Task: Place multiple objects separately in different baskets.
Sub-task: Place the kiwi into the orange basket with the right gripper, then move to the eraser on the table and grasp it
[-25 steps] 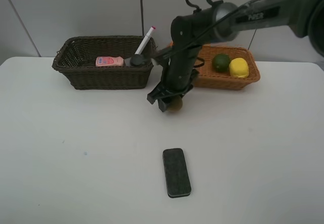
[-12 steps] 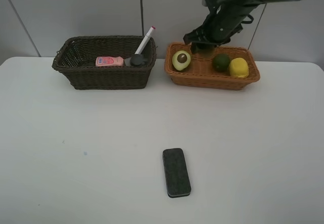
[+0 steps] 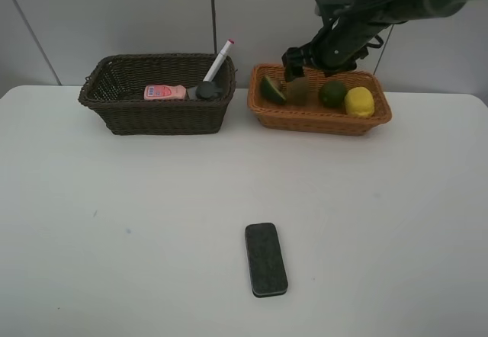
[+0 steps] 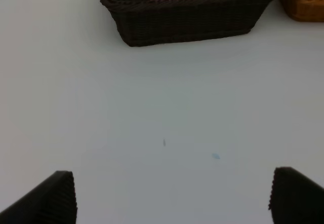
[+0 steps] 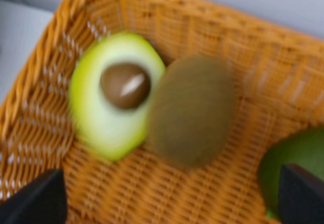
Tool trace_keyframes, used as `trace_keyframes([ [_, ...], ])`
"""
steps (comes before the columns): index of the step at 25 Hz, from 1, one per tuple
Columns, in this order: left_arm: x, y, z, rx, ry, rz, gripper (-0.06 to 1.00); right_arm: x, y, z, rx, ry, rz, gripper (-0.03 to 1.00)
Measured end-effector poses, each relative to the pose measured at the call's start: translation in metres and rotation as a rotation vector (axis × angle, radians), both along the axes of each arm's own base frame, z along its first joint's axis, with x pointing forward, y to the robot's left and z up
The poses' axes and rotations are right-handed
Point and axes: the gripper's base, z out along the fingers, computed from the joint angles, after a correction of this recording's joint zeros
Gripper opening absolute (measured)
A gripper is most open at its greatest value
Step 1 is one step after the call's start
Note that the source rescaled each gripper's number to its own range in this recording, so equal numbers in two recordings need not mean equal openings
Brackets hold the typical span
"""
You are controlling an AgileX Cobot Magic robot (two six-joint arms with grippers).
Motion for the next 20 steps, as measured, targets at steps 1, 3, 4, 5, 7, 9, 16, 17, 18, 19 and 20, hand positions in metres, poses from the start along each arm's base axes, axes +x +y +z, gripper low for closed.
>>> trace_keyframes([
  [1,0.000,0.000,0.000,0.000,0.000,0.000,1.00,-0.002,0.000,0.001,0.000,0.016,-0.006,0.99],
  [3,0.000,0.000,0.000,0.000,0.000,0.000,1.00,-0.006,-0.002,0.006,-0.005,0.048,-0.013,0.99],
  [4,0.000,0.000,0.000,0.000,0.000,0.000,1.00,-0.009,-0.003,0.011,-0.007,0.067,-0.017,1.00],
  [5,0.000,0.000,0.000,0.000,0.000,0.000,1.00,-0.012,-0.004,0.014,-0.009,0.088,-0.022,1.00],
  [7,0.000,0.000,0.000,0.000,0.000,0.000,1.00,-0.021,-0.005,0.025,-0.007,0.138,-0.031,1.00],
  [9,0.000,0.000,0.000,0.000,0.000,0.000,1.00,-0.031,-0.007,0.032,-0.007,0.213,-0.034,1.00],
  [16,0.000,0.000,0.000,0.000,0.000,0.000,1.00,-0.065,-0.016,0.035,-0.090,0.529,-0.051,1.00],
  [17,0.000,0.000,0.000,0.000,0.000,0.000,1.00,-0.069,-0.017,0.035,-0.090,0.540,-0.063,1.00],
  [18,0.000,0.000,0.000,0.000,0.000,0.000,1.00,-0.075,-0.019,0.034,-0.091,0.558,-0.079,1.00],
  [19,0.000,0.000,0.000,0.000,0.000,0.000,1.00,-0.081,-0.021,0.033,-0.091,0.574,-0.096,1.00],
  [20,0.000,0.000,0.000,0.000,0.000,0.000,1.00,-0.089,-0.024,0.032,-0.092,0.593,-0.114,1.00],
])
